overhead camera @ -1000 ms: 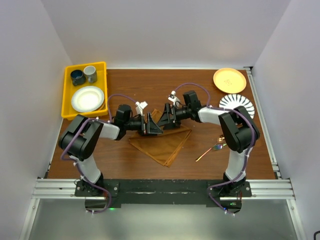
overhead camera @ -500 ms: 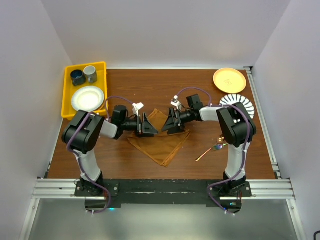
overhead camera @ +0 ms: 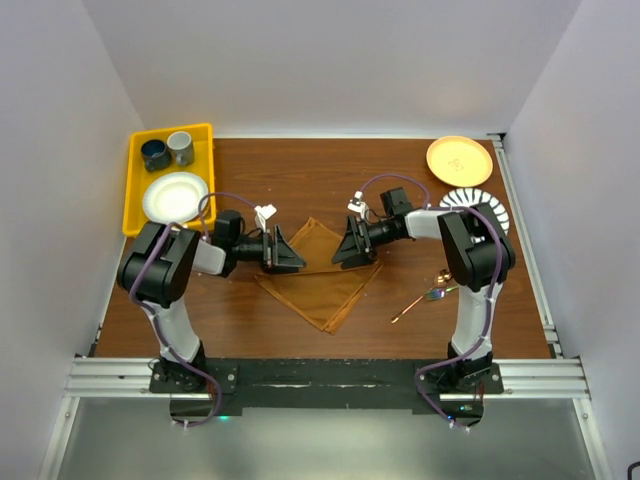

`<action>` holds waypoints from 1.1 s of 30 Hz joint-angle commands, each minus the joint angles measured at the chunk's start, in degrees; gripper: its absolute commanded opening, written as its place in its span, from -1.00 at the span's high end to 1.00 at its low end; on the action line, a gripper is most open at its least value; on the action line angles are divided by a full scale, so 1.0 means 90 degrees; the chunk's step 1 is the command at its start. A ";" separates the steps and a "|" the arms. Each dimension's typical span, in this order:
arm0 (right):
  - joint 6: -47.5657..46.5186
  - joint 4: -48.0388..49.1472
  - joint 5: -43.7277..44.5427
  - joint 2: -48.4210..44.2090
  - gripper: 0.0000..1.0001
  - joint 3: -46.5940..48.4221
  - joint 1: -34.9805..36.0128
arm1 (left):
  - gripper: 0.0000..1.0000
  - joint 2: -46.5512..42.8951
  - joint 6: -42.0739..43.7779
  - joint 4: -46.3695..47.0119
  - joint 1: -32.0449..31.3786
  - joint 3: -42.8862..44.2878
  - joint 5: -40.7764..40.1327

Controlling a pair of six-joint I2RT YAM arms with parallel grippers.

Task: Fold the napkin into a case and place the utensils inside
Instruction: Smooth out the upper triangle-folded napkin at the center of the board.

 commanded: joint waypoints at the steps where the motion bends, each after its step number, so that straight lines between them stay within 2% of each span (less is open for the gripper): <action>1: -0.0576 -0.0444 0.0690 0.0277 -0.96 0.0009 -0.0144 | -1.00 0.0020 0.0696 -0.0897 0.0262 -0.0239 -0.0086; 19: -0.1064 -0.0825 0.0700 0.0491 -0.96 0.0048 -0.0232 | -1.00 0.0117 0.1088 -0.1250 0.0555 -0.0327 0.0090; 33: -0.1992 -0.1634 0.0456 0.0950 -0.97 0.0380 -0.0496 | -1.00 0.0273 0.1127 -0.1338 0.0614 -0.0298 0.0003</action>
